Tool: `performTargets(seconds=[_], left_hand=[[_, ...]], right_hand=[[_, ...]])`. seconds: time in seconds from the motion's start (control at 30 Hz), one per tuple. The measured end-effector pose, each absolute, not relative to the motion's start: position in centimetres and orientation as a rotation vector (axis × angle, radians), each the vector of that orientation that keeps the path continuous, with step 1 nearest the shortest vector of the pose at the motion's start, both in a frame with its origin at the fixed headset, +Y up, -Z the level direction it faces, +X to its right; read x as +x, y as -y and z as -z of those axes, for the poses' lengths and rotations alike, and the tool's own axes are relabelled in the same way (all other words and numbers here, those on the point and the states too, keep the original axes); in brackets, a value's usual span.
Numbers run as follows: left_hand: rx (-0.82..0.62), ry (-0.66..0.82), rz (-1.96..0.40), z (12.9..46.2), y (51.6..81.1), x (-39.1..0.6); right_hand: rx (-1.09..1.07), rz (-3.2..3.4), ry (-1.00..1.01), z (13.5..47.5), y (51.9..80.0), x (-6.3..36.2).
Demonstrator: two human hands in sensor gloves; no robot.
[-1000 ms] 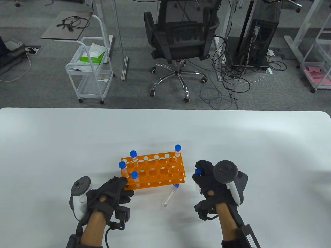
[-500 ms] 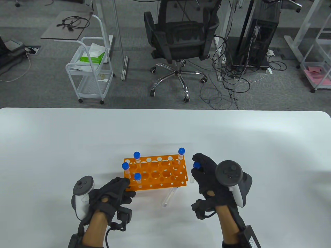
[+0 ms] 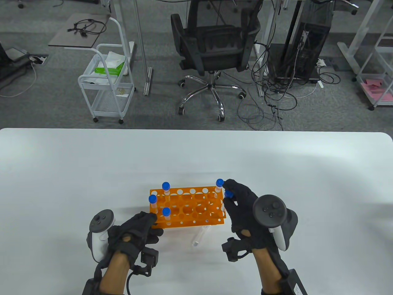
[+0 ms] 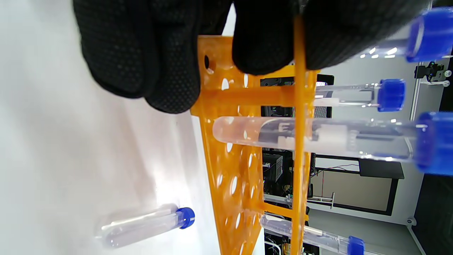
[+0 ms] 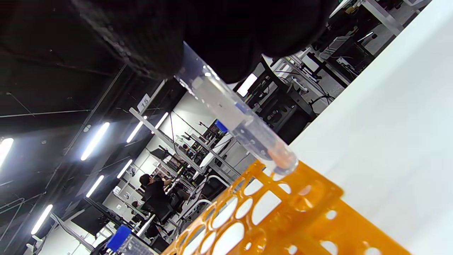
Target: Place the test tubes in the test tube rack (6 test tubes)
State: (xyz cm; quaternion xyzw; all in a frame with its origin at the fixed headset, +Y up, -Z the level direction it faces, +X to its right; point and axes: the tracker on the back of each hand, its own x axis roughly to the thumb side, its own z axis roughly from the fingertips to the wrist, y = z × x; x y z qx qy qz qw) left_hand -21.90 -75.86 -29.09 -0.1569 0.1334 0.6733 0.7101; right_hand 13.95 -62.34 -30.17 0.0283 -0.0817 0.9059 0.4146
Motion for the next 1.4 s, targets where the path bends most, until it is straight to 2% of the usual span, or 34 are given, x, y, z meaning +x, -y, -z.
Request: performTargets(seconds=[0.43, 1.4], left_hand=[[-0.369, -0.290, -1.469, 29.2, 76.1, -21.2], [-0.369, -0.263, -1.468, 29.1, 75.8, -20.9]], right_hand=[[0.083, -2.266, 0.241, 30.1, 62.7, 13.4], [0.101, -2.451, 0.119, 31.1, 65.2, 11.4]])
